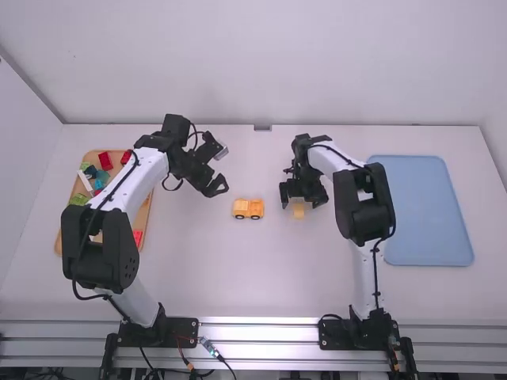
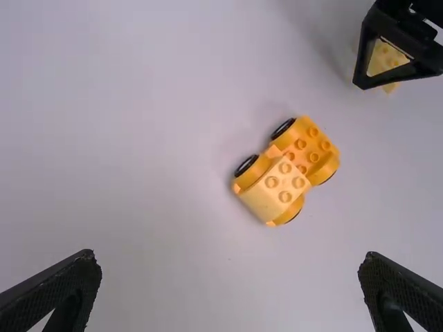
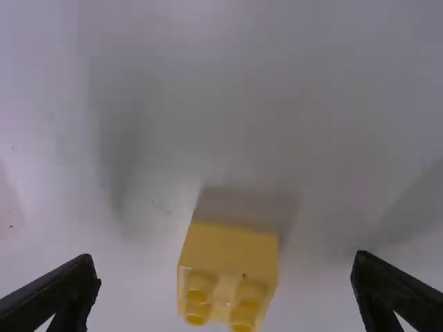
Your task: Assemble lego blocks to make yellow taxi
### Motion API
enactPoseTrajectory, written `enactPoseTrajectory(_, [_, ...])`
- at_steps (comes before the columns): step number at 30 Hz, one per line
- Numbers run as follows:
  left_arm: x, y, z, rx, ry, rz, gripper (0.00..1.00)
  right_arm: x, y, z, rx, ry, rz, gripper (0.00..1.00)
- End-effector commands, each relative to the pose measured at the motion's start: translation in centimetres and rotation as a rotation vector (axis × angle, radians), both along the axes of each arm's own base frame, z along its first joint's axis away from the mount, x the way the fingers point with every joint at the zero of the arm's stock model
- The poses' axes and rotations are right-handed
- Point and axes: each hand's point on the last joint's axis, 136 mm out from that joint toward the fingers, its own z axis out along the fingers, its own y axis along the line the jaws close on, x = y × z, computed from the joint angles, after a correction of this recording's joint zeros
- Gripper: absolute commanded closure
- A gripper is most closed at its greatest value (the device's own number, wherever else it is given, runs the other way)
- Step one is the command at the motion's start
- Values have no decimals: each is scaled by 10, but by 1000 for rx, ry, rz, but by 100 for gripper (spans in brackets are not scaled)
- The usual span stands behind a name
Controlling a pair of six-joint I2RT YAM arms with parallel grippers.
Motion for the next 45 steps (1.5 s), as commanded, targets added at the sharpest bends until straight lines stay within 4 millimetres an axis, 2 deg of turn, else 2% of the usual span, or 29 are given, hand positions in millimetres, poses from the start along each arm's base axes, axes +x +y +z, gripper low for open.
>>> enactPoseTrajectory(1, [6, 3, 21, 15, -68, 3, 1, 6, -6, -2, -49, -5, 6, 1])
enactPoseTrajectory(5, [14, 16, 19, 61, -67, 89, 1, 12, -10, 13, -96, -29, 15, 1])
enactPoseTrajectory(8, [14, 16, 19, 64, -77, 67, 1, 15, -7, 30, -110, -58, 32, 1])
enactPoseTrajectory(11, [12, 12, 20, 61, -104, -4, 1, 21, -2, 59, -128, -149, 60, 1])
enactPoseTrajectory(15, [4, 0, 18, 34, -147, -157, 1, 23, 10, 84, -127, -262, 95, 1])
enactPoseTrajectory(18, [-5, -9, 12, 8, -187, -284, 1, 18, 13, 96, -135, -353, 98, 1])
enactPoseTrajectory(20, [-3, -11, 5, 6, -211, -303, 1, 10, 14, 100, -126, -417, 108, 1])
enactPoseTrajectory(24, [0, -15, -7, 9, -249, -310, 1, -6, 14, 96, -57, -531, 103, 1])
enactPoseTrajectory(27, [-3, -21, -12, -2, -291, -378, 1, -15, 8, 90, -25, -618, 57, 1])
enactPoseTrajectory(30, [-7, -27, -15, -35, -335, -445, 1, -24, 0, 79, 24, -678, -5, 1])
enactPoseTrajectory(34, [-10, -35, -16, -80, -390, -497, 1, -33, -9, 54, 111, -716, -50, 1])
enactPoseTrajectory(39, [-8, -38, -19, -105, -430, -500, 1, -38, -21, 32, 138, -804, -109, 1])
enactPoseTrajectory(45, [1, -31, -25, -90, -385, -383, 1, -47, -18, 25, 143, -907, -92, 1])
